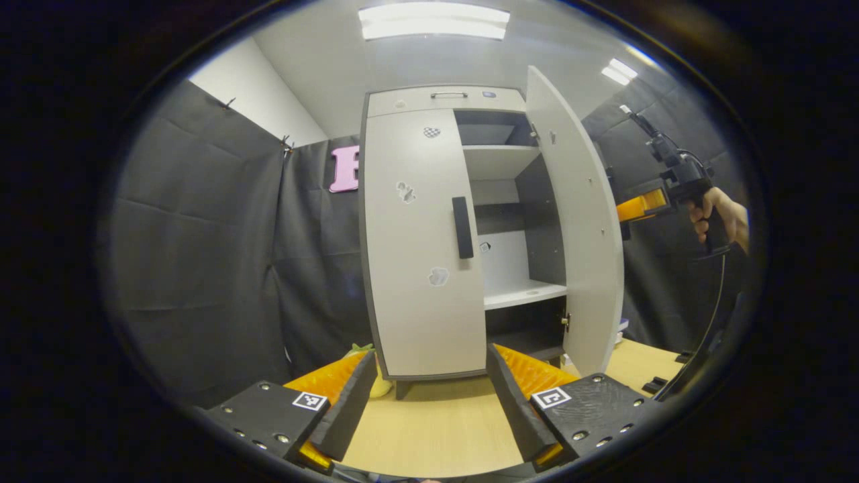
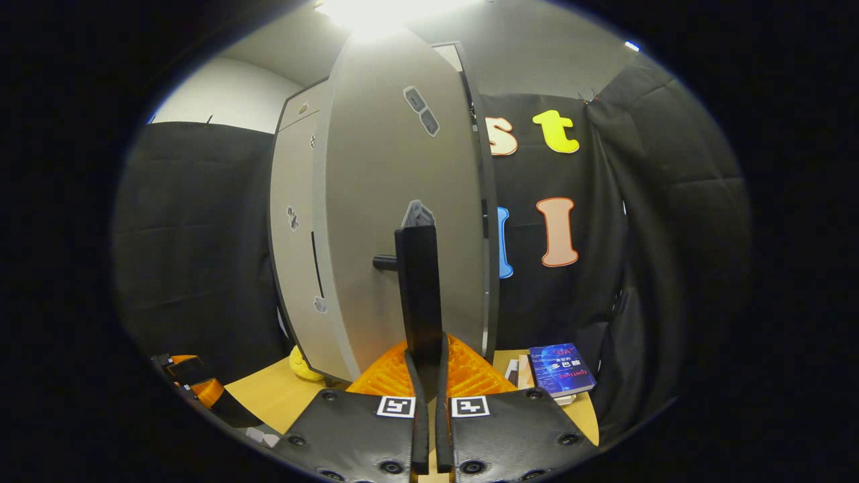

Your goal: Open the right door of the double-door shoe cabinet with the right hand, and open the left door with the left hand.

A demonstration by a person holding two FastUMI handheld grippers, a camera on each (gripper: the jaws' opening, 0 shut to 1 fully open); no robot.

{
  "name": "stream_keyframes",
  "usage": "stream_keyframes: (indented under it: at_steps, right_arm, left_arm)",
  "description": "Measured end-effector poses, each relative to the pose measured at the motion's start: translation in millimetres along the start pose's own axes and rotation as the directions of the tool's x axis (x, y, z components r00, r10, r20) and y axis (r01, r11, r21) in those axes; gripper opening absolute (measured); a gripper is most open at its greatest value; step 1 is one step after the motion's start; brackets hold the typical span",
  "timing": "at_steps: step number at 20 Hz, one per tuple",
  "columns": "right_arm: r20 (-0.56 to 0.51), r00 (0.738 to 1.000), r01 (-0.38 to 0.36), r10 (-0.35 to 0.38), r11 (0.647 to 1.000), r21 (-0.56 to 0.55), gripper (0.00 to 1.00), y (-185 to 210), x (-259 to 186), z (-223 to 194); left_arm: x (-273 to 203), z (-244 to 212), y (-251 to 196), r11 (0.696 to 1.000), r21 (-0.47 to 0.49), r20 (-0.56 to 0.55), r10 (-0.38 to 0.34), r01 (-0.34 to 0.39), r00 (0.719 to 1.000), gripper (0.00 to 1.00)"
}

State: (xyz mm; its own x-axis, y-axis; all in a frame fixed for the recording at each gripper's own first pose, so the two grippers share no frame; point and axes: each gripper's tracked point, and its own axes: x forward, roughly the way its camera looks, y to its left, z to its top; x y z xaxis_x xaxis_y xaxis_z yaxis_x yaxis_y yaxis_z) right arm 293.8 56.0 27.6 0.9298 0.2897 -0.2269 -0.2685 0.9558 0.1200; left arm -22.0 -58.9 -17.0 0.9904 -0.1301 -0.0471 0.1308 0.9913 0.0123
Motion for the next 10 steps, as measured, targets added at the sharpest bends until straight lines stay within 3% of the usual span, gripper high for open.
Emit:
stream_keyframes:
  at_steps: [3,8,10]
  right_arm:
    - [0.007,0.999,0.046,-0.046,0.999,0.000,0.05,-8.5,-0.6,0.5]
    - [0.023,0.981,0.196,-0.195,0.979,-0.063,0.05,-43.8,-4.4,5.3]
    - [0.027,0.980,0.197,-0.196,0.980,-0.035,0.02,-45.7,-3.2,5.1]
  left_arm:
    - [1.0,-1.3,-2.7,1.000,-0.001,-0.003,-0.014,0.014,1.000,0.95]
    - [1.0,-0.2,-5.6,0.999,-0.003,-0.003,-0.033,0.033,0.999,0.94]
    - [0.2,0.7,-6.6,0.999,0.003,-0.002,-0.035,0.035,0.999,0.95]
